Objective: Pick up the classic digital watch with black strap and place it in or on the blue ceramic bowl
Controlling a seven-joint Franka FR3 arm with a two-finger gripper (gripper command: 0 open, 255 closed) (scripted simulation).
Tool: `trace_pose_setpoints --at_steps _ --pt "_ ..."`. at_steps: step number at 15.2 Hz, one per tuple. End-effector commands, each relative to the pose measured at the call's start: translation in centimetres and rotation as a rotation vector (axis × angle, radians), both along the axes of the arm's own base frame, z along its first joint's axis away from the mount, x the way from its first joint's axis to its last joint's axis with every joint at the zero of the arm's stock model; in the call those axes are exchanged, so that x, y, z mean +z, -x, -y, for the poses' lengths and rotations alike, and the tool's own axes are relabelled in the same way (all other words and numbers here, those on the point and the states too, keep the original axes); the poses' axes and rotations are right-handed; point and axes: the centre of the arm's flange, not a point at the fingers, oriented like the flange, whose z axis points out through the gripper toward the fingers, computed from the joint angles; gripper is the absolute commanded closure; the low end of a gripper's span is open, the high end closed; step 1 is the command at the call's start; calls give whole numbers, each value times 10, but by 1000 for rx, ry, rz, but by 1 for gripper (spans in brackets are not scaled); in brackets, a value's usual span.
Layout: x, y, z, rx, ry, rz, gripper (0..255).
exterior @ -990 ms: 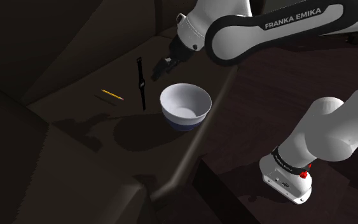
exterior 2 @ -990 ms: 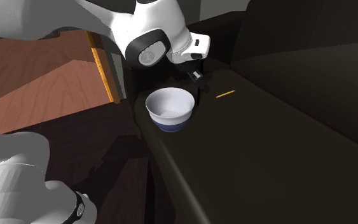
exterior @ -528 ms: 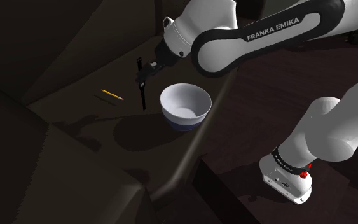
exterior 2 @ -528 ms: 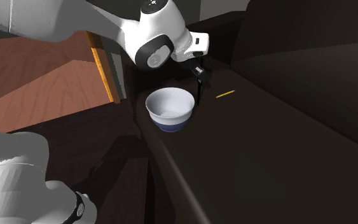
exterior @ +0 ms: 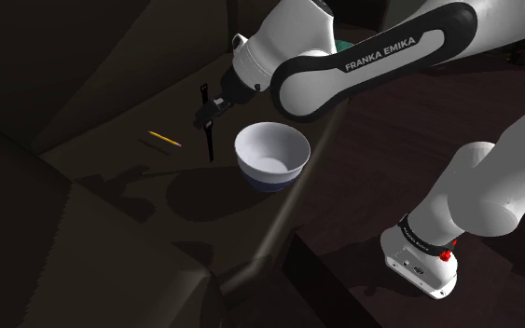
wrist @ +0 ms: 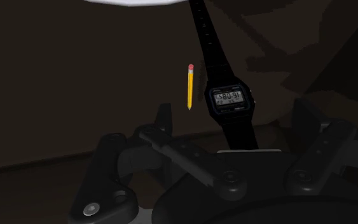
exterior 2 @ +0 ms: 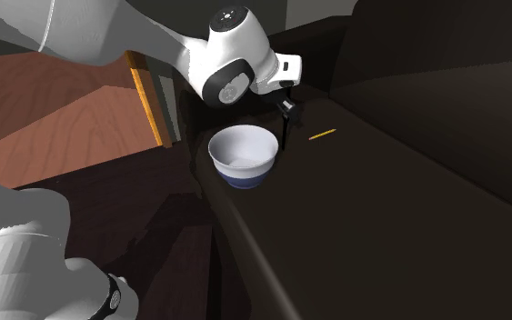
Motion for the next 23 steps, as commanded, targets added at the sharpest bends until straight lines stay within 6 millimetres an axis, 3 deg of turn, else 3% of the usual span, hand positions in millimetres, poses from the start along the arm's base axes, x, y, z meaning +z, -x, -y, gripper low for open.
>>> trace_pose_setpoints --at_steps 1,3,4,13,23 --pt "0 0 0 0 0 0 0" --pt "0 0 0 0 0 0 0" --pt "0 0 0 0 0 0 255" --pt "0 0 0 0 0 0 255" --pt "53 0 0 0 0 0 255"
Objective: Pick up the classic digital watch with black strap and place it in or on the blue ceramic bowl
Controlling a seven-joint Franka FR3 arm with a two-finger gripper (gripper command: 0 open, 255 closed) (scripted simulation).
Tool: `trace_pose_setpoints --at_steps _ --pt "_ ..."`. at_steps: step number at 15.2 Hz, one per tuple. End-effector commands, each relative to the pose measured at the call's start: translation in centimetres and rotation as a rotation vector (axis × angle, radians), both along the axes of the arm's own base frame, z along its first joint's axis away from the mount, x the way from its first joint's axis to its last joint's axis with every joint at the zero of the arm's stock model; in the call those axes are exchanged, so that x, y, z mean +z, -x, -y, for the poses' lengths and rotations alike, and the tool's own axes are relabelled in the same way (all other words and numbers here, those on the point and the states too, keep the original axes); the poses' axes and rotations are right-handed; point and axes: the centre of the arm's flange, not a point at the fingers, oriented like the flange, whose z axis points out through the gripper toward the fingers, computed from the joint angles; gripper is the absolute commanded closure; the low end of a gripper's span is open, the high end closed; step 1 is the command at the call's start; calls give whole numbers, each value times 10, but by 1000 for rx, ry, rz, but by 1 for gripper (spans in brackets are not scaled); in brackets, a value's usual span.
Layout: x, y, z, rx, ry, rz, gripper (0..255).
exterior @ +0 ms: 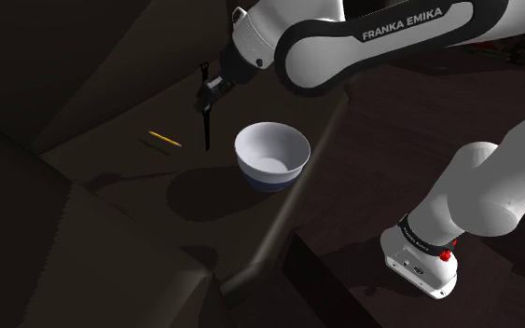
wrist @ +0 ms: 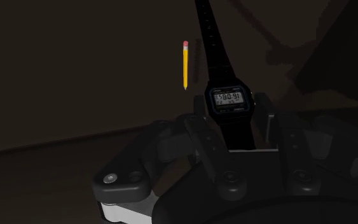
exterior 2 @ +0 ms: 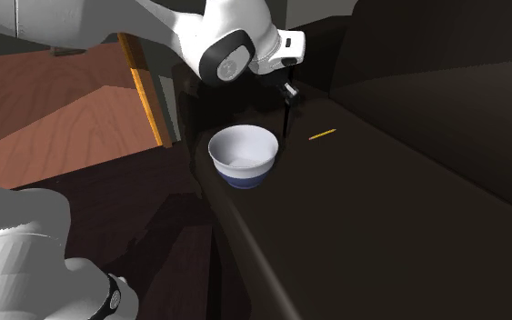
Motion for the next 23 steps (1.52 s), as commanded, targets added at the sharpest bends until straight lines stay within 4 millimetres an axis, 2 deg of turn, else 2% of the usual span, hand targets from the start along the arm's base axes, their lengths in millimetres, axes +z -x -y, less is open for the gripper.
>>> trace_pose_setpoints --at_steps 1,23 --pt "11 0 -1 0 0 0 255" --pt "127 0 -1 0 0 0 255"
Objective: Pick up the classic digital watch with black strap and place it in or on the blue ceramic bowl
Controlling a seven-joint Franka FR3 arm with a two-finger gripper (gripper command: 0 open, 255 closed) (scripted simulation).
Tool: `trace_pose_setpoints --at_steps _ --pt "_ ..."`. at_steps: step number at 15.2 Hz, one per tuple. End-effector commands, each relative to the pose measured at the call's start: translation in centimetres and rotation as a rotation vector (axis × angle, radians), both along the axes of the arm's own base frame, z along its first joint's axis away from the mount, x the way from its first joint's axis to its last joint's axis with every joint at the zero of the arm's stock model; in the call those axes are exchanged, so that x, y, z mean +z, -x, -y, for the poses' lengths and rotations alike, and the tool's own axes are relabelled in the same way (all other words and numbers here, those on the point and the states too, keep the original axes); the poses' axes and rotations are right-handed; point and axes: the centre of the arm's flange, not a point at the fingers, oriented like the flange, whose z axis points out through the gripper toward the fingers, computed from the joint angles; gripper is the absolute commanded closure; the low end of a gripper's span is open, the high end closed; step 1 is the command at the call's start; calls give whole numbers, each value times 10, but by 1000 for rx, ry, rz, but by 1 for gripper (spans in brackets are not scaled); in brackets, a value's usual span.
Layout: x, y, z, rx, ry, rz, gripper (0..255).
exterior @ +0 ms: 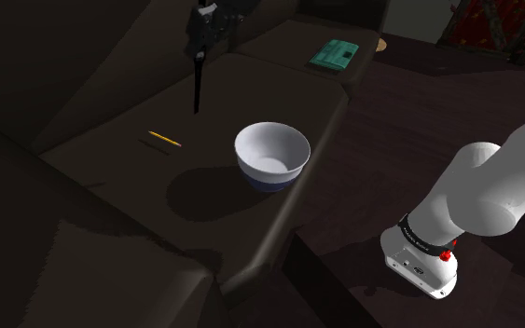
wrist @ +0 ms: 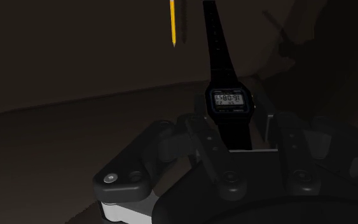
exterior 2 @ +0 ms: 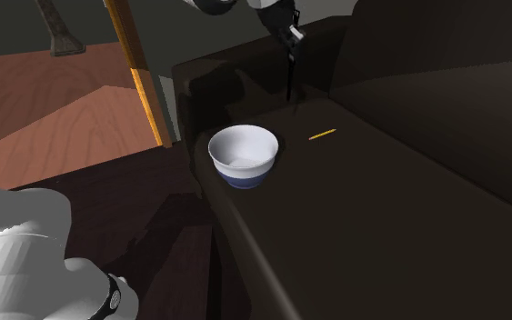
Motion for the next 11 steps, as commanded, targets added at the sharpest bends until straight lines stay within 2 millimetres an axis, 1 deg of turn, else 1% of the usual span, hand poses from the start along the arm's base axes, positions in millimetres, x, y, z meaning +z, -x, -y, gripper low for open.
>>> trace_pose_setpoints --at_steps 1,3,4,11 --pt "11 0 1 0 0 0 255" --pt "22 0 1 0 0 0 255" --pt "22 0 1 0 0 0 255" --pt "38 72 56 0 0 0 255"
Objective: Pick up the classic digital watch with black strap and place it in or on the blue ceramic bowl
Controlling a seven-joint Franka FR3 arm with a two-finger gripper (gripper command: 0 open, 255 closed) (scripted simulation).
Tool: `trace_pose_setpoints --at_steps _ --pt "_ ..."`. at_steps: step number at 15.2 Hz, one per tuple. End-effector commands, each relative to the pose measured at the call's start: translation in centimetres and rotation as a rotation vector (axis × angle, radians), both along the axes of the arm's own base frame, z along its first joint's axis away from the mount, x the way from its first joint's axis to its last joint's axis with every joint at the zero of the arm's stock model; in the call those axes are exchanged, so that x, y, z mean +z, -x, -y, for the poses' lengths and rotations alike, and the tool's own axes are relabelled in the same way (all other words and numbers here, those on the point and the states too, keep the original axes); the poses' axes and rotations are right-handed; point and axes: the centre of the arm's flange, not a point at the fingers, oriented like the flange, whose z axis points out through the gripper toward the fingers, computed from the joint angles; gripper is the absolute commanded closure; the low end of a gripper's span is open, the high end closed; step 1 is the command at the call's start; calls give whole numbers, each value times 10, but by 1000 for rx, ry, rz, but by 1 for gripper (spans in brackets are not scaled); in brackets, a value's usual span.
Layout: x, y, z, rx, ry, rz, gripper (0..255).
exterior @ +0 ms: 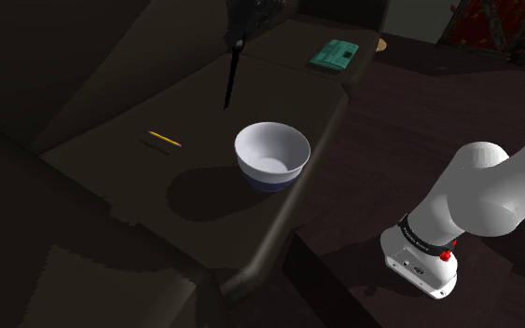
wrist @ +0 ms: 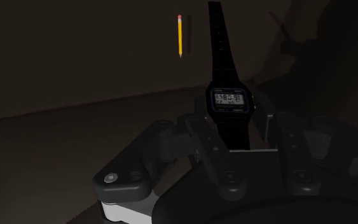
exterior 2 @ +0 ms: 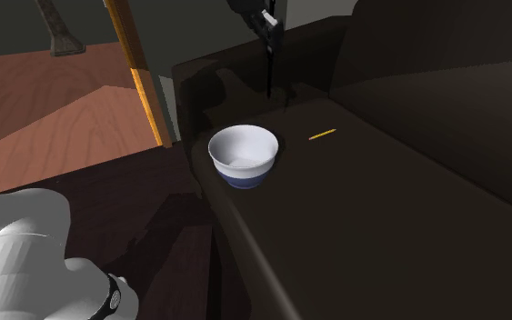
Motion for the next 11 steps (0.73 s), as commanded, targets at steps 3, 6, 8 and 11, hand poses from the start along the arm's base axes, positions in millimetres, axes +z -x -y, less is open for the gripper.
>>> trace_pose_setpoints --at_steps 3,6,8,11 --pt "11 39 31 0 0 0 255" --pt "18 70 55 0 0 0 255" --pt "7 70 55 0 0 0 255" --pt "-8 70 55 0 0 0 255"
